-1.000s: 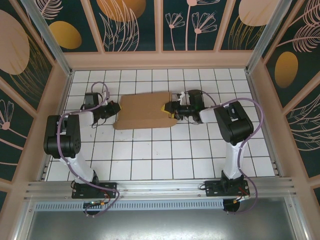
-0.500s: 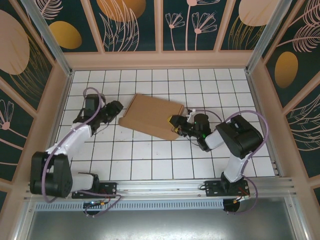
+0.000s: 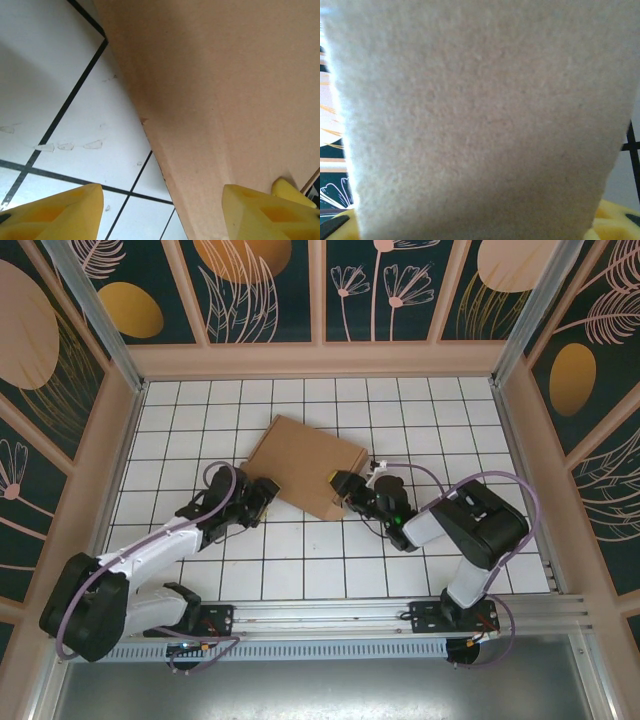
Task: Fold the paper box
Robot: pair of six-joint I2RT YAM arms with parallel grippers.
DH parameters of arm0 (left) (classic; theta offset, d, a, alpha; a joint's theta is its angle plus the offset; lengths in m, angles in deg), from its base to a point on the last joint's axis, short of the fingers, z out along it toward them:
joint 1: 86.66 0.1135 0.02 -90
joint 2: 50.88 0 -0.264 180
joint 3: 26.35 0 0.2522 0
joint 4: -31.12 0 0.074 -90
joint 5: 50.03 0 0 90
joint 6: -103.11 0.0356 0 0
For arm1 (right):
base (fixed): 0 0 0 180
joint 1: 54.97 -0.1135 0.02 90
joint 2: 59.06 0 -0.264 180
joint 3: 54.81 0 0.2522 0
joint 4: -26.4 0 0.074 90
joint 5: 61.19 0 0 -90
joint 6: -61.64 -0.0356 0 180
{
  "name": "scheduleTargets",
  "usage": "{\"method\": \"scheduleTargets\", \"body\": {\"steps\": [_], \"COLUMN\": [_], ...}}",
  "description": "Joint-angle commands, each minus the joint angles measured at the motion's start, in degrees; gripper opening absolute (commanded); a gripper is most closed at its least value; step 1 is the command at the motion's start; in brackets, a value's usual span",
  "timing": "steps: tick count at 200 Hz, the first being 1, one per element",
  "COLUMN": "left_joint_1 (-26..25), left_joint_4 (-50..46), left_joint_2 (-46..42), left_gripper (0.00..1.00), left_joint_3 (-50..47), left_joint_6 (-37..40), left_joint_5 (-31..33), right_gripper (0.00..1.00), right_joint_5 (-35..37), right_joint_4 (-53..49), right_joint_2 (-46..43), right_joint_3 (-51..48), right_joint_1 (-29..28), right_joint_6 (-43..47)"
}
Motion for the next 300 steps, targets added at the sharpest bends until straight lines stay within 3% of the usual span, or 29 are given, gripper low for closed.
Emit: {"method": "scheduleTargets", "body": {"steps": [1, 49, 163, 202, 242, 300], "left_joint_1": [-0.34, -0.39, -0.39, -0.36, -0.40, -0.36], "left_joint_4": [10.20, 4.58, 14.71, 19.53, 25.99, 35.28], "left_joint_2": [0.26, -5.76, 8.94, 11.71, 13.71, 11.08], "left_gripper": [0.61, 0.60, 0.62, 0.61, 0.60, 0.57], "left_joint_3": [-2.39, -0.78, 2.64, 1.52, 0.31, -1.16], "left_joint_6": [-4.42, -1.90, -1.91, -2.15, -1.34, 4.71], "left_joint_5": [-0.54, 3.23, -0.06, -0.02, 0.94, 5.77], "right_gripper": [0.42, 0.42, 0.43, 0.43, 0.44, 0.45], "right_joint_5": [1.67, 2.39, -2.89, -7.38, -15.78, -25.53], "right_joint_4": [2.35, 0.52, 9.90, 13.16, 23.01, 28.67], "right_joint_2": [1.46, 1.22, 7.81, 9.86, 13.71, 17.26], "right_joint_3": [0.58, -0.16, -0.41, 0.74, 3.01, 7.69], "right_joint_1": [-1.18, -2.07, -3.06, -3.55, -3.75, -4.25], "right_joint_6": [0.06, 1.57, -2.84, -4.34, -12.02, -16.50]}}
